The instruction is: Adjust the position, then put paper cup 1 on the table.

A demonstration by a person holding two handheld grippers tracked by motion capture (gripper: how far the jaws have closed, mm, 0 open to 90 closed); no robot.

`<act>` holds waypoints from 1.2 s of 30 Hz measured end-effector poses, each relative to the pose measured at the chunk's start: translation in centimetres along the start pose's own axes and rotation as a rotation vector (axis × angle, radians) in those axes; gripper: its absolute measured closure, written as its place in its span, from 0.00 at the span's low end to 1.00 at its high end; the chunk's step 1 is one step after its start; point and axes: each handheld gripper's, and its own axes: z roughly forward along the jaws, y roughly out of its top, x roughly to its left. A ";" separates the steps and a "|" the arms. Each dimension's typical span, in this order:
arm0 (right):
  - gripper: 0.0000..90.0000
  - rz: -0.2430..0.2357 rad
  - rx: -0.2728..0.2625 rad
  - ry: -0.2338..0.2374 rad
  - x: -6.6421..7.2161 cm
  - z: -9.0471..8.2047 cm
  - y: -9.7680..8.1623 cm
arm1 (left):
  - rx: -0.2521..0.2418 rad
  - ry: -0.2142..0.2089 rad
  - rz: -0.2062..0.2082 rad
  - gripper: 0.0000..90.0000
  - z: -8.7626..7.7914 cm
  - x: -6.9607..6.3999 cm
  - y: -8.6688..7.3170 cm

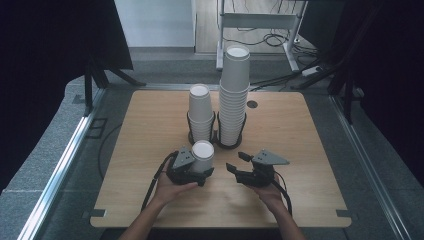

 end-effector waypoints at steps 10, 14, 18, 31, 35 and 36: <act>0.36 -0.001 -0.033 0.045 0.9 -0.4 0.7 | 0.049 0.019 0.016 0.14 0.3 0.0 0.0; 0.35 -0.004 -0.049 0.063 1.3 -0.5 1.0 | 0.080 0.021 0.021 0.14 0.7 -0.1 0.0; 0.34 -0.007 -0.060 0.080 1.7 -0.7 1.2 | 0.107 0.025 0.035 0.14 1.0 -0.3 0.0; 0.28 0.019 -0.067 0.125 2.4 -0.2 1.3 | 0.144 0.006 0.068 0.14 1.6 -1.2 0.0; 0.25 0.026 -0.062 0.128 2.6 0.0 1.3 | 0.150 0.001 0.078 0.14 1.7 -1.5 -0.1; 0.24 0.029 -0.060 0.132 2.6 0.1 1.3 | 0.152 0.000 0.081 0.14 1.8 -1.6 -0.1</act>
